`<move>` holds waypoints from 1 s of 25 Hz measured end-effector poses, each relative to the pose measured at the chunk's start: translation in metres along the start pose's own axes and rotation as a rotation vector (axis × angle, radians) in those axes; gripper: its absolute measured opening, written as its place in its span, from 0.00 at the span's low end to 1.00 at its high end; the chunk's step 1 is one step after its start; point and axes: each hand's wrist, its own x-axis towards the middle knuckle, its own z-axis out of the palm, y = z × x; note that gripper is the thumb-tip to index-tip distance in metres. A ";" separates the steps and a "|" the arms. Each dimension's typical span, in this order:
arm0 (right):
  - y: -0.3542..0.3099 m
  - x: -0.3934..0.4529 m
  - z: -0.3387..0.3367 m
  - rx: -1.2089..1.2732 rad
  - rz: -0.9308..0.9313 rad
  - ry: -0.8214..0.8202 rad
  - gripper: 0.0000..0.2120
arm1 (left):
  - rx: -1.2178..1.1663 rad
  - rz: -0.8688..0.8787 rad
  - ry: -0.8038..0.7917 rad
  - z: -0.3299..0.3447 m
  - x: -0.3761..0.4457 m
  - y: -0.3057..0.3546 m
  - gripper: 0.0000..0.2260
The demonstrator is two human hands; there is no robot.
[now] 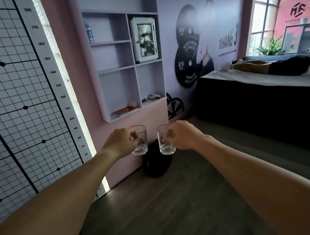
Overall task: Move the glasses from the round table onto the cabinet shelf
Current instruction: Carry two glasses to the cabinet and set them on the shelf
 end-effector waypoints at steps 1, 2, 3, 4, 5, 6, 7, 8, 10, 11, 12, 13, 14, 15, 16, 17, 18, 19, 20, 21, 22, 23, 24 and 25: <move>0.010 0.019 -0.002 0.000 -0.010 -0.008 0.11 | -0.004 0.003 0.010 0.005 0.017 0.000 0.12; 0.019 0.038 -0.004 -0.003 -0.018 -0.020 0.12 | -0.006 -0.001 0.015 0.009 0.034 0.001 0.12; 0.028 0.057 -0.006 -0.012 -0.033 -0.029 0.12 | -0.001 -0.004 0.022 0.012 0.051 0.001 0.12; 0.035 0.075 -0.009 -0.021 -0.052 -0.033 0.13 | 0.004 -0.008 0.034 0.015 0.067 0.002 0.11; 0.041 0.092 -0.012 -0.024 -0.073 -0.034 0.13 | 0.003 -0.014 0.047 0.018 0.081 0.002 0.11; 0.046 0.106 -0.015 -0.016 -0.093 -0.031 0.13 | -0.007 -0.023 0.057 0.021 0.094 0.001 0.11; 0.049 0.118 -0.018 -0.003 -0.111 -0.030 0.13 | -0.017 -0.028 0.062 0.023 0.106 0.000 0.11; 0.054 0.132 -0.021 0.005 -0.130 -0.027 0.13 | -0.020 -0.035 0.069 0.027 0.118 -0.001 0.11; 0.062 0.158 -0.022 0.010 -0.162 -0.020 0.13 | -0.023 -0.044 0.089 0.035 0.143 -0.007 0.10; 0.067 0.171 -0.021 0.017 -0.171 -0.018 0.13 | -0.027 -0.051 0.097 0.039 0.155 -0.010 0.09; 0.071 0.185 -0.018 0.023 -0.177 -0.019 0.13 | -0.029 -0.062 0.104 0.044 0.167 -0.015 0.09; 0.076 0.199 -0.015 0.025 -0.183 -0.025 0.13 | -0.024 -0.070 0.108 0.050 0.179 -0.020 0.09; 0.081 0.213 -0.011 0.024 -0.188 -0.033 0.13 | -0.018 -0.078 0.110 0.055 0.192 -0.024 0.09; 0.086 0.226 -0.006 0.023 -0.189 -0.042 0.13 | -0.012 -0.084 0.107 0.060 0.203 -0.029 0.09; 0.091 0.238 -0.001 0.024 -0.191 -0.050 0.13 | -0.010 -0.091 0.102 0.064 0.214 -0.033 0.08; 0.096 0.253 0.004 0.028 -0.189 -0.055 0.12 | -0.012 -0.097 0.098 0.069 0.227 -0.039 0.08; 0.100 0.268 0.009 0.031 -0.186 -0.058 0.12 | -0.016 -0.096 0.096 0.073 0.241 -0.046 0.08; 0.104 0.284 0.013 0.032 -0.182 -0.065 0.13 | -0.019 -0.090 0.091 0.077 0.255 -0.052 0.09; 0.107 0.300 0.017 0.034 -0.180 -0.075 0.13 | -0.023 -0.086 0.086 0.080 0.270 -0.060 0.09; 0.109 0.320 0.021 0.033 -0.183 -0.083 0.13 | -0.021 -0.084 0.084 0.082 0.289 -0.069 0.09; 0.109 0.337 0.023 0.026 -0.192 -0.087 0.13 | -0.021 -0.082 0.081 0.083 0.306 -0.077 0.09; 0.110 0.348 0.024 0.027 -0.198 -0.089 0.14 | -0.032 -0.077 0.074 0.082 0.317 -0.082 0.09; 0.110 0.366 0.026 0.033 -0.202 -0.087 0.14 | -0.055 -0.068 0.071 0.081 0.334 -0.088 0.08; 0.112 0.389 0.029 0.041 -0.202 -0.083 0.14 | -0.077 -0.056 0.073 0.082 0.355 -0.097 0.09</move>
